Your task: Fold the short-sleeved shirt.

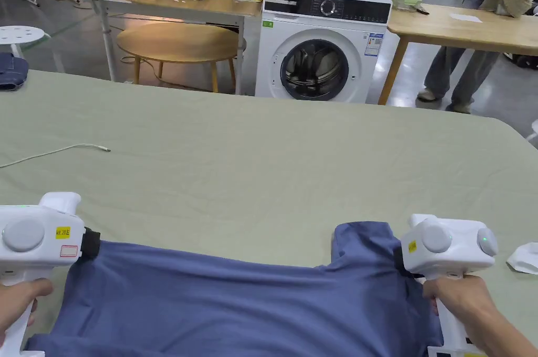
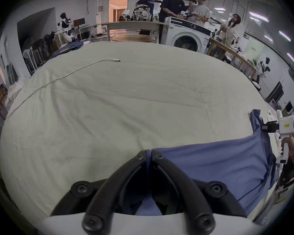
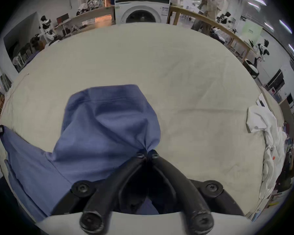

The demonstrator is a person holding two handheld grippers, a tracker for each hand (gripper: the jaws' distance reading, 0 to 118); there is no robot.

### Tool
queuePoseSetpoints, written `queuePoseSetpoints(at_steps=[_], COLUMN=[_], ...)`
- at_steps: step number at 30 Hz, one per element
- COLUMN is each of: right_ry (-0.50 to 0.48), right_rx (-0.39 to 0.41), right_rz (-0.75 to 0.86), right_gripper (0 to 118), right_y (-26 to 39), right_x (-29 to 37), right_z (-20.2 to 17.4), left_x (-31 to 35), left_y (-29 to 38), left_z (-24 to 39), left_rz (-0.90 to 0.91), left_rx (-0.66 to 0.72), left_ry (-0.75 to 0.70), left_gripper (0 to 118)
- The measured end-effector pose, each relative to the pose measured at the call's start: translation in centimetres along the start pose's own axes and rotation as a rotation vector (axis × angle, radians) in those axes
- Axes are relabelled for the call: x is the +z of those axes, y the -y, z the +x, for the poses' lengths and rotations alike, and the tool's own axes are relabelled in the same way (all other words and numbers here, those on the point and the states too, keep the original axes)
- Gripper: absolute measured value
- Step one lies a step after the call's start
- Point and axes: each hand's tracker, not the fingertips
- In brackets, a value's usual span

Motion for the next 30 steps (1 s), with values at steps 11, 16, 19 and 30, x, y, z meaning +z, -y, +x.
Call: queuePoseSetpoints(at_steps=[11, 16, 19, 30], right_ry=[-0.049, -0.055, -0.043, 0.048], right_rx=[-0.038, -0.038, -0.017, 0.095], right_rz=[0.176, 0.218, 0.226, 0.105], right_gripper=[0, 0, 0, 0], right_y=[5.5, 9.4, 12.2, 22.6], right_x=[13.2, 18.2, 20.6, 21.4], right_z=[-0.1, 0.7, 0.8, 0.0], left_x=[6.8, 10.7, 12.3, 14.2], left_y=[1.9, 4.2, 6.3, 15.6], left_z=[-0.9, -1.6, -1.7, -1.8], left_rz=[0.088, 0.128, 0.135, -0.004], left_rx=[0.028, 0.026, 0.017, -0.015], left_ry=[0.051, 0.089, 0.105, 0.104], left_gripper=[0, 0, 0, 0])
